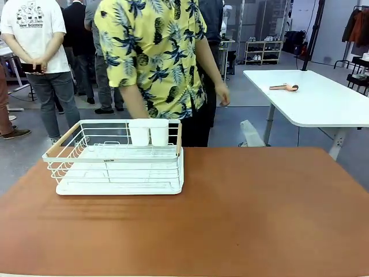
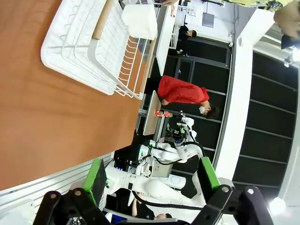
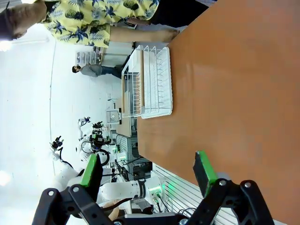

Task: Clean the table.
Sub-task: Pick up the Lint Roller when the human hands it over.

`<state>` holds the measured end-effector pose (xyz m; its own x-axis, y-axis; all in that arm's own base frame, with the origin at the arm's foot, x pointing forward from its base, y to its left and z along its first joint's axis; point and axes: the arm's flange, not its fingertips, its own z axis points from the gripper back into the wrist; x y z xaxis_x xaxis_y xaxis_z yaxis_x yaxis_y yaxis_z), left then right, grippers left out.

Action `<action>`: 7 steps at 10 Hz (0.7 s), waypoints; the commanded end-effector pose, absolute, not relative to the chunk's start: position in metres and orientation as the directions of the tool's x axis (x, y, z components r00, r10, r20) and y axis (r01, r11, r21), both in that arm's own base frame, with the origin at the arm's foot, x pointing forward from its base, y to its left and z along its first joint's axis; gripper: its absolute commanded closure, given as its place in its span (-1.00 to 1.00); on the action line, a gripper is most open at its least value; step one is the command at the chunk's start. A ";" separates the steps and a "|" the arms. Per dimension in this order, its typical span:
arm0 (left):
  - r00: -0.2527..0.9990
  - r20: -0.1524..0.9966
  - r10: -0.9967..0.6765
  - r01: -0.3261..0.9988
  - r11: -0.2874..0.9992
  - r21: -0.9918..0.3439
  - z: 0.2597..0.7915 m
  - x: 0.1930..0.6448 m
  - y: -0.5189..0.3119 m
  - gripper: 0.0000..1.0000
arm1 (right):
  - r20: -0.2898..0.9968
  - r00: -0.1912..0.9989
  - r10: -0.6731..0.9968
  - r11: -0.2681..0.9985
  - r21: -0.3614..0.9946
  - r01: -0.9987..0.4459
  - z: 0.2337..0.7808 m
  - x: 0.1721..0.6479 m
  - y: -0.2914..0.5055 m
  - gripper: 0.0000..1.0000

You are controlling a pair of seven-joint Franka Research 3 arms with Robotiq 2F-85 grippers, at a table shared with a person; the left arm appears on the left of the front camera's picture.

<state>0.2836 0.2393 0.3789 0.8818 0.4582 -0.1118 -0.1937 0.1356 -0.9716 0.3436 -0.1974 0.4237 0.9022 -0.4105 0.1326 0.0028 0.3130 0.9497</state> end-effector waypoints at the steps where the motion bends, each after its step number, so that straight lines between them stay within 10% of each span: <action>1: 0.881 -0.110 0.460 -0.188 0.128 -0.974 0.379 0.281 0.240 -1.00 | 0.123 0.903 -0.411 0.307 0.952 0.010 0.428 0.340 -0.195 -1.00; 7: 0.881 -0.110 0.460 -0.188 0.128 -0.974 0.379 0.281 0.240 -1.00 | 0.123 0.903 -0.411 0.307 0.952 0.010 0.428 0.340 -0.195 -1.00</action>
